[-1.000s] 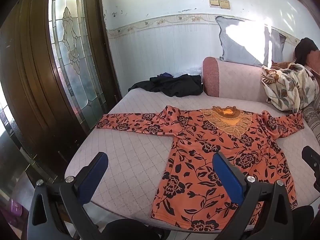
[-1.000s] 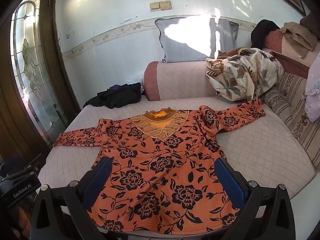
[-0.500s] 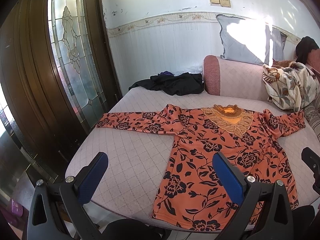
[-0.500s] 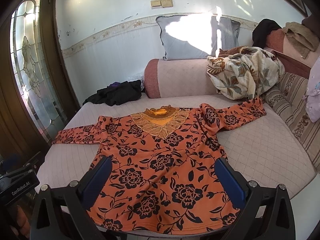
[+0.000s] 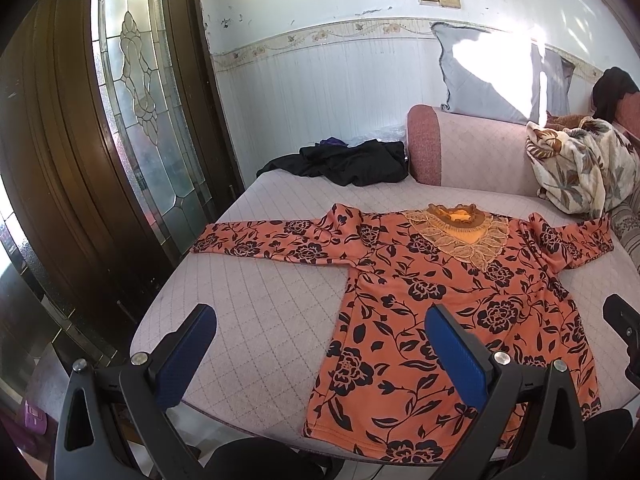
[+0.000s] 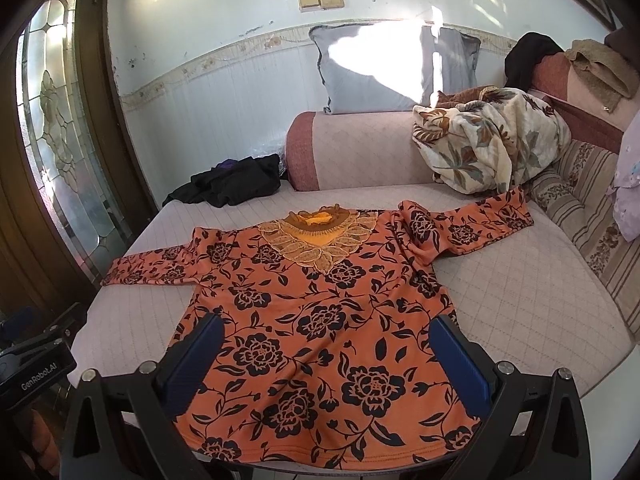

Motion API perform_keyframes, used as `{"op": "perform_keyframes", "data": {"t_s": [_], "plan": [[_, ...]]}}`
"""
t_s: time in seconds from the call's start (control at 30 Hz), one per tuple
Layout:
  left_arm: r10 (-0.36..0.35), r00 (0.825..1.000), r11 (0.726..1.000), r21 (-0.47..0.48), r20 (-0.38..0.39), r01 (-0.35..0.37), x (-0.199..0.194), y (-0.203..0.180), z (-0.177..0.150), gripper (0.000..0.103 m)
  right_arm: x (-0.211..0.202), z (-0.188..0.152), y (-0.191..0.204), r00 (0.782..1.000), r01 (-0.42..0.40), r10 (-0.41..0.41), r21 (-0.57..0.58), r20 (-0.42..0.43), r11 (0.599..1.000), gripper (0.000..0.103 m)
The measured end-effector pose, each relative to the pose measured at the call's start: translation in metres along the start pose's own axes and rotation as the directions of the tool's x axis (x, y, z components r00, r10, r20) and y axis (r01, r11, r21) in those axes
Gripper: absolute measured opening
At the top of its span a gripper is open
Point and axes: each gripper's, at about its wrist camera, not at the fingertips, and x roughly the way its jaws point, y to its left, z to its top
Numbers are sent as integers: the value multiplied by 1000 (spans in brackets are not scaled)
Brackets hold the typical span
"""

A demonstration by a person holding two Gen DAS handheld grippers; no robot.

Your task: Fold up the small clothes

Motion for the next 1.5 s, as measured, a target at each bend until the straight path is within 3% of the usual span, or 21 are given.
{"op": "perform_keyframes", "data": {"t_s": [0.6, 0.8, 0.93, 1.03, 1.13, 1.23, 1.27, 1.3, 1.37, 1.43, 1.5], "plan": [[-28, 997, 1000, -12, -73, 27, 35, -14, 2, 103, 29, 5, -15, 999, 23, -22, 18, -34, 1000, 103], [-43, 988, 999, -3, -147, 43, 98, -42, 3, 103, 70, 6, -74, 995, 84, -77, 120, -66, 989, 103], [-59, 951, 997, 24, -304, 70, 169, -76, -11, 103, 116, 5, -144, 982, 146, -111, 248, -149, 958, 103], [-61, 928, 997, 29, -368, 76, 211, -102, -17, 103, 147, 9, -202, 978, 160, -96, 368, -187, 916, 103], [-59, 922, 996, 45, -382, 82, 236, -123, -20, 103, 168, 18, -258, 989, 110, -39, 526, -144, 843, 103], [-84, 908, 993, 40, -410, 110, 264, -138, -24, 103, 200, 29, -306, 996, 24, 37, 661, -79, 750, 103], [-96, 898, 992, 34, -429, 122, 273, -140, -29, 103, 212, 32, -322, 997, 5, 50, 706, -57, 708, 101], [-97, 878, 991, 35, -469, 129, 284, -140, -38, 103, 223, 34, -335, 998, -7, 55, 742, -39, 671, 93], [-113, 904, 992, 10, -412, 128, 280, -137, -37, 103, 247, 39, -362, 999, -11, 49, 797, -23, 604, 84], [-116, 898, 991, 15, -424, 135, 283, -138, -37, 103, 269, 44, -392, 1000, 1, 22, 840, -16, 543, 77], [-122, 905, 991, 7, -407, 137, 282, -137, -37, 103, 287, 50, -420, 1000, 30, -17, 869, -25, 494, 73]]}}
